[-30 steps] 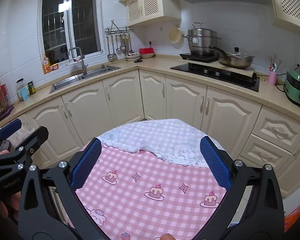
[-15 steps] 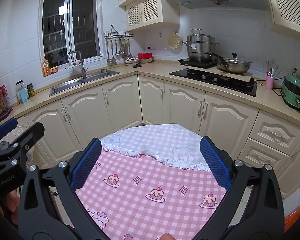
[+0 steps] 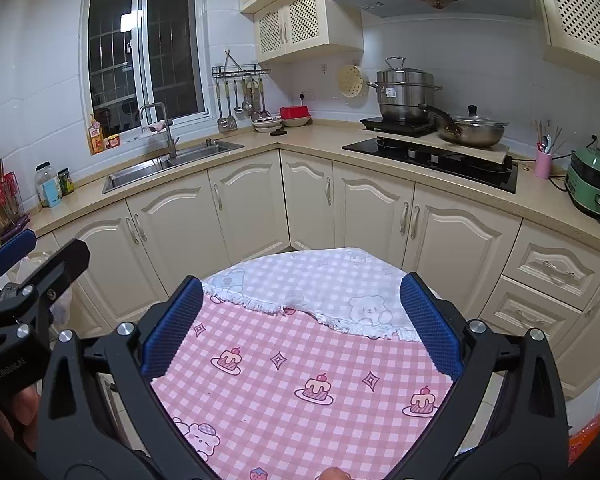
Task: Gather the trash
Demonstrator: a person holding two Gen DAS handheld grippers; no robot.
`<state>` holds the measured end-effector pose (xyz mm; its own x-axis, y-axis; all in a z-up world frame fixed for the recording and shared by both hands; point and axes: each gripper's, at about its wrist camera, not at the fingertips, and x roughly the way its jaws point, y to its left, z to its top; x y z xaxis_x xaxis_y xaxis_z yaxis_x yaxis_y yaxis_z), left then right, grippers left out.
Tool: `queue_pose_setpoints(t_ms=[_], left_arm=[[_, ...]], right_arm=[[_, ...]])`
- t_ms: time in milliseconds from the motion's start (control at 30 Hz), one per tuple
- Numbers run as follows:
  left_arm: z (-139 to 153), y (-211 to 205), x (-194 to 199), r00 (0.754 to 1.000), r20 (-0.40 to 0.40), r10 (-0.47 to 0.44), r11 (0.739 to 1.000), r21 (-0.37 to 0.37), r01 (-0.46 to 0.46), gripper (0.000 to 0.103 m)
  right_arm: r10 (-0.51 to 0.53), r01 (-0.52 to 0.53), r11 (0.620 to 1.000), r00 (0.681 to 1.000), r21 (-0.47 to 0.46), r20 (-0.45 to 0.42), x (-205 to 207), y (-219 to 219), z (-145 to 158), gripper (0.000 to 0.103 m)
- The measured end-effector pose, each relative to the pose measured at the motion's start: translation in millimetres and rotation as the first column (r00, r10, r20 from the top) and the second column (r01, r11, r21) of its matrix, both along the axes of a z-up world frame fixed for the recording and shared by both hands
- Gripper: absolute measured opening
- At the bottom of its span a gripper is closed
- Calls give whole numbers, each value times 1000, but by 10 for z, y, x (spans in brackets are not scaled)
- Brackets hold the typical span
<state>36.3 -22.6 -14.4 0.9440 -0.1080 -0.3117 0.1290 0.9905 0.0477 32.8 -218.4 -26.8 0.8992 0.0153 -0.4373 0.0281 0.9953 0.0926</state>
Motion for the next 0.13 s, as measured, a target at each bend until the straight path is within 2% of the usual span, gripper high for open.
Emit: queue_pose_setpoints(t_ms=[133], left_arm=[[9,-4,0,1000,-2,6,1000,-7,-6,97]], right_arm=[[3,-3,1000,1000,3,5,8,-5,10,97]])
